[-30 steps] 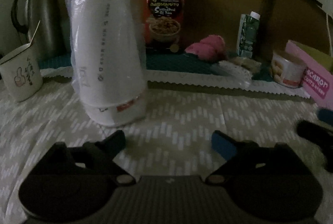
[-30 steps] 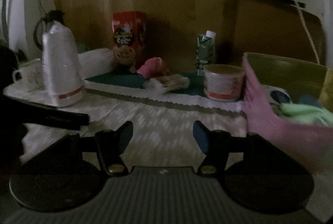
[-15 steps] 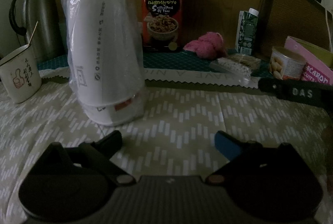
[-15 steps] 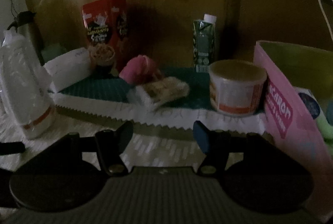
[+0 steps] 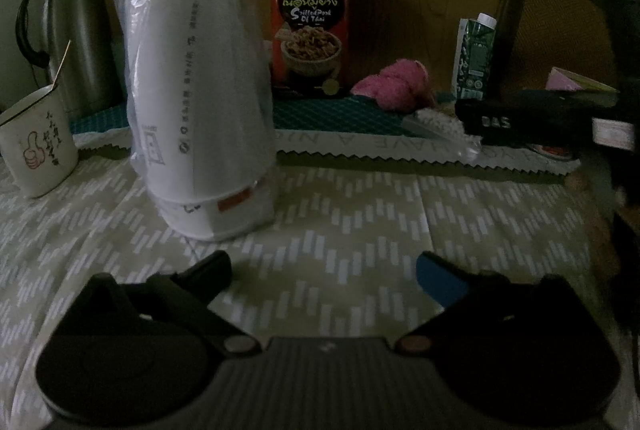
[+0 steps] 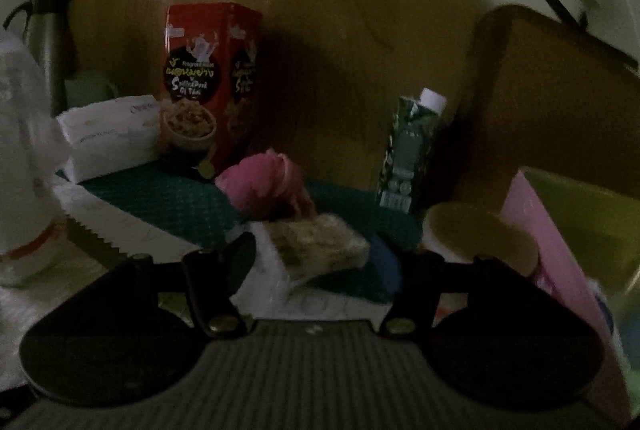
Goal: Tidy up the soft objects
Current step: 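Grasp the wooden cotton swab pack with the right tool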
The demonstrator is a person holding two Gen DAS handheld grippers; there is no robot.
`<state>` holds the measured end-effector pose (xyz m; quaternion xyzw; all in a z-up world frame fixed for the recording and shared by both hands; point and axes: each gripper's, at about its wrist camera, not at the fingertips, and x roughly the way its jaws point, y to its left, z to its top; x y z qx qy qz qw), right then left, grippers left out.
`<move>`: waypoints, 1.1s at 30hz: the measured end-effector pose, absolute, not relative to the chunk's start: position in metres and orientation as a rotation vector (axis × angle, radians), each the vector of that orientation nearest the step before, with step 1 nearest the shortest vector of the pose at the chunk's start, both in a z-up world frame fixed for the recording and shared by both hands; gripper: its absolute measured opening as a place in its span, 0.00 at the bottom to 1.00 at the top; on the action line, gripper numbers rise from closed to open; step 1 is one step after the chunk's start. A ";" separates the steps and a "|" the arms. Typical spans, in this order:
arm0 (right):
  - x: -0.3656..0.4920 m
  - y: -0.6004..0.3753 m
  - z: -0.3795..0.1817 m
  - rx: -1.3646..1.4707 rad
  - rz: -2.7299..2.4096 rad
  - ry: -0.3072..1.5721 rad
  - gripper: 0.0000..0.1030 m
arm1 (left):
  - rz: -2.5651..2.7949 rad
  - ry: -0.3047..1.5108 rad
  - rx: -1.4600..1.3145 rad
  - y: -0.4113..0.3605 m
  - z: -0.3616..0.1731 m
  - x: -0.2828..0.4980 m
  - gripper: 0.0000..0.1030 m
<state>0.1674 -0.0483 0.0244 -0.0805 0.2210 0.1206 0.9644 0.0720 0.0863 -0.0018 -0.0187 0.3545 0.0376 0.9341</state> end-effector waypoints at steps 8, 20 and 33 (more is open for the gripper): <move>0.209 -0.042 0.019 -0.240 0.216 0.546 0.87 | 0.077 0.725 -0.038 0.086 -0.002 0.072 0.99; 0.195 -0.039 0.014 -0.247 0.314 0.593 0.63 | 0.071 0.719 -0.053 0.087 -0.001 0.072 0.99; 0.060 -0.097 0.025 -0.217 0.463 0.644 0.60 | -0.001 0.687 -0.130 0.099 0.003 0.062 0.99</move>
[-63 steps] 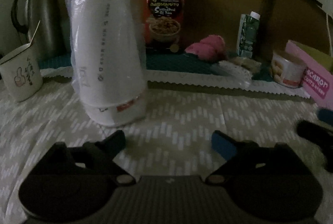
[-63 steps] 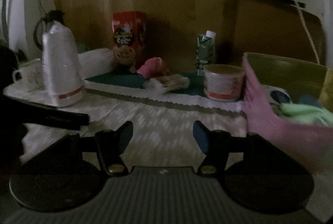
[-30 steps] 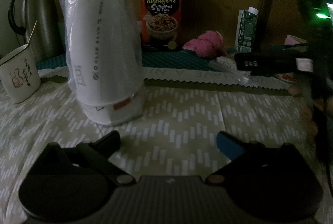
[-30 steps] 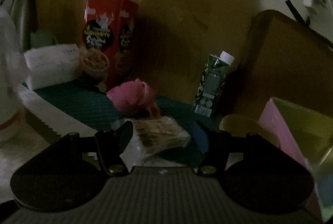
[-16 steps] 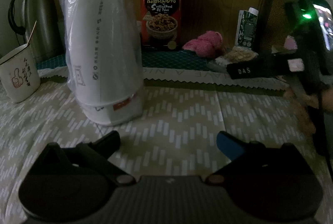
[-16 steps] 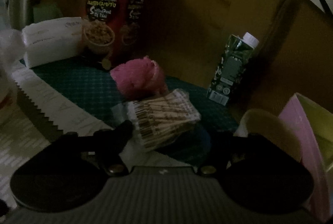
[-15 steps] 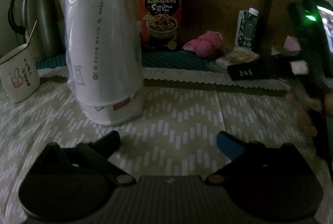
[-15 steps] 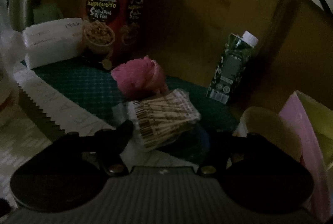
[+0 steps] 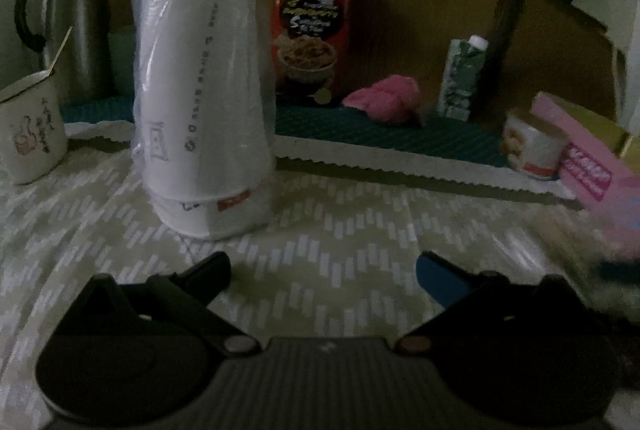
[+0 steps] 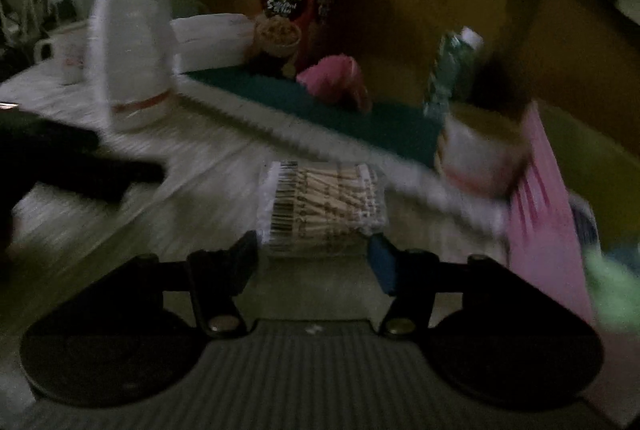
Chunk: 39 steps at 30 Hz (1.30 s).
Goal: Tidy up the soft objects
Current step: 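Grasp the wooden cotton swab pack with the right tool, then carry the cotton swab pack into the pink tin and open the right tool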
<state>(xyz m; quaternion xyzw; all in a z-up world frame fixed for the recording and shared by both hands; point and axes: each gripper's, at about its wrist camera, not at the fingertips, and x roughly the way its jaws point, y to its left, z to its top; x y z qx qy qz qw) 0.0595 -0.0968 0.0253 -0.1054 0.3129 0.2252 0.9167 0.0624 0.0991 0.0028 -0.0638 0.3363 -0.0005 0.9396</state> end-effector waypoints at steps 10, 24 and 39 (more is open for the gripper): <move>-0.044 -0.144 0.013 -0.074 0.408 0.613 0.78 | -0.290 0.698 -0.335 0.082 0.015 0.023 0.99; -0.013 -0.141 0.014 -0.085 0.502 0.592 0.58 | -0.511 0.823 -0.189 -0.024 0.016 0.022 0.56; -0.027 -0.202 0.054 -0.083 0.177 0.257 0.57 | -0.668 0.677 -0.051 -0.132 0.082 0.072 0.63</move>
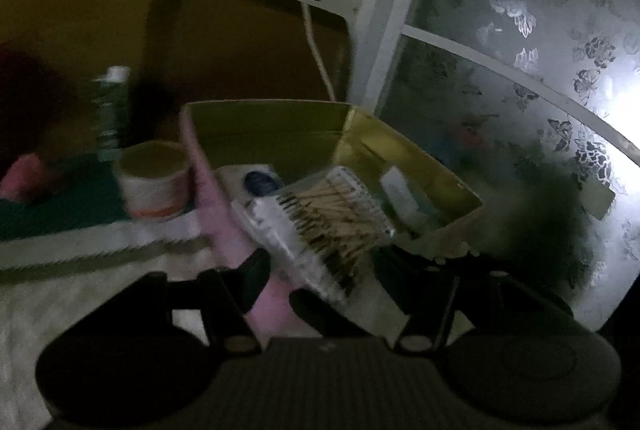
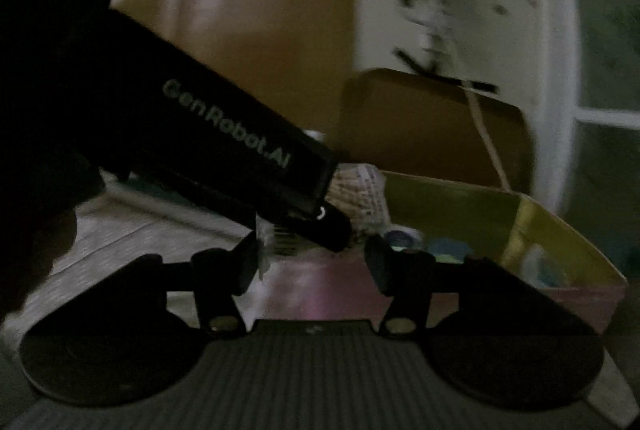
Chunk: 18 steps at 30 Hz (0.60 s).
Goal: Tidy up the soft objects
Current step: 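Carry the cotton swab pack into the pink tin and open the right tool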
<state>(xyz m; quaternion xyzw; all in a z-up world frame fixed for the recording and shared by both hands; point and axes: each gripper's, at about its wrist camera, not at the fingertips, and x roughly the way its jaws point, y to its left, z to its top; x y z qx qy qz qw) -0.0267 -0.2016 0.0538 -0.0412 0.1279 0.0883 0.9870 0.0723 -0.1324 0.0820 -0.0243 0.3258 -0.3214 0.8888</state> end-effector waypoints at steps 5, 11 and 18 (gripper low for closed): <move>0.010 -0.246 0.051 0.025 0.064 0.344 0.58 | -0.548 0.647 0.039 -0.171 0.070 0.092 0.87; 0.058 -0.264 0.037 -0.035 -0.108 0.347 0.90 | -0.441 0.650 -0.003 -0.165 0.060 0.107 0.94; 0.038 -0.262 0.038 0.008 -0.101 0.308 0.91 | -0.394 0.599 -0.023 -0.141 0.064 0.093 0.95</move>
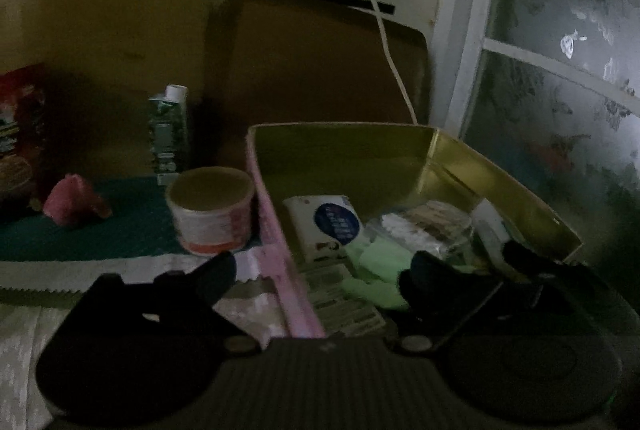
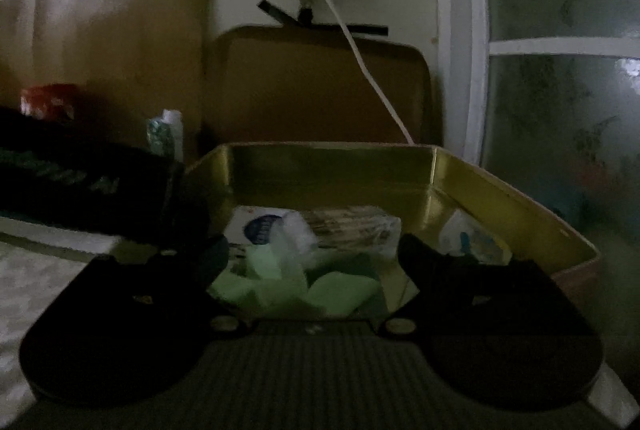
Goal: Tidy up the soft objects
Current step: 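Carry the cotton swab pack into the pink tin and open the right tool, then withdraw the right tool from the tin back over the table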
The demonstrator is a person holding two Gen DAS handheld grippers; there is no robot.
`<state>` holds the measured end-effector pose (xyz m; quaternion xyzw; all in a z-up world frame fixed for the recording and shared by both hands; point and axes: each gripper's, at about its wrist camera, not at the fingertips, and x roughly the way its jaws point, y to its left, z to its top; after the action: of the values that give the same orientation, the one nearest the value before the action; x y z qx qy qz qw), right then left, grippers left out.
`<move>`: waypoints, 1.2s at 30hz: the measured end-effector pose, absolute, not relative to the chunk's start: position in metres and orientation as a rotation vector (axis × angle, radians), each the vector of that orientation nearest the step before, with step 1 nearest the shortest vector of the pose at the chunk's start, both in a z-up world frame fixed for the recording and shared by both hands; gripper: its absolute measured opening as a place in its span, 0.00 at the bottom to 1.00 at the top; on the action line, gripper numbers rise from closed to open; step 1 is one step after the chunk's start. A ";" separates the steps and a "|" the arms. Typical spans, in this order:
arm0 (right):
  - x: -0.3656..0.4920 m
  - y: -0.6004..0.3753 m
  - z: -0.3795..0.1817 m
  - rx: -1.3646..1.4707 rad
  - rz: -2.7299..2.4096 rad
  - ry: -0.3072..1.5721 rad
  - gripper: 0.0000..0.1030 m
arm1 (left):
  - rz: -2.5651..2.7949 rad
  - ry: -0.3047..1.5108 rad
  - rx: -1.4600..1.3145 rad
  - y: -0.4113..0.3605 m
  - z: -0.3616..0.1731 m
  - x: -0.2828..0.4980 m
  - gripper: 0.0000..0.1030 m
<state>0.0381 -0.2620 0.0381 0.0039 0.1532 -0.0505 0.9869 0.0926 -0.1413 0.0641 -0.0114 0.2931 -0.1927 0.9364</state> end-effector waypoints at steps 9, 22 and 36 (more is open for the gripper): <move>-0.017 -0.230 0.043 0.008 -0.114 0.189 0.92 | -0.267 0.572 0.004 -0.093 0.067 0.058 0.97; -0.038 -0.187 0.036 0.092 -0.033 0.245 0.92 | -0.105 0.589 -0.031 -0.014 0.048 0.031 0.99; -0.025 -0.140 0.032 0.038 0.027 0.300 0.92 | 0.021 0.611 -0.048 0.043 0.018 0.027 0.99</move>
<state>-0.0247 -0.1400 0.0318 0.0189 0.1494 0.0136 0.9885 0.0269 0.0433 0.0184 -0.0239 0.3007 0.0102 0.9534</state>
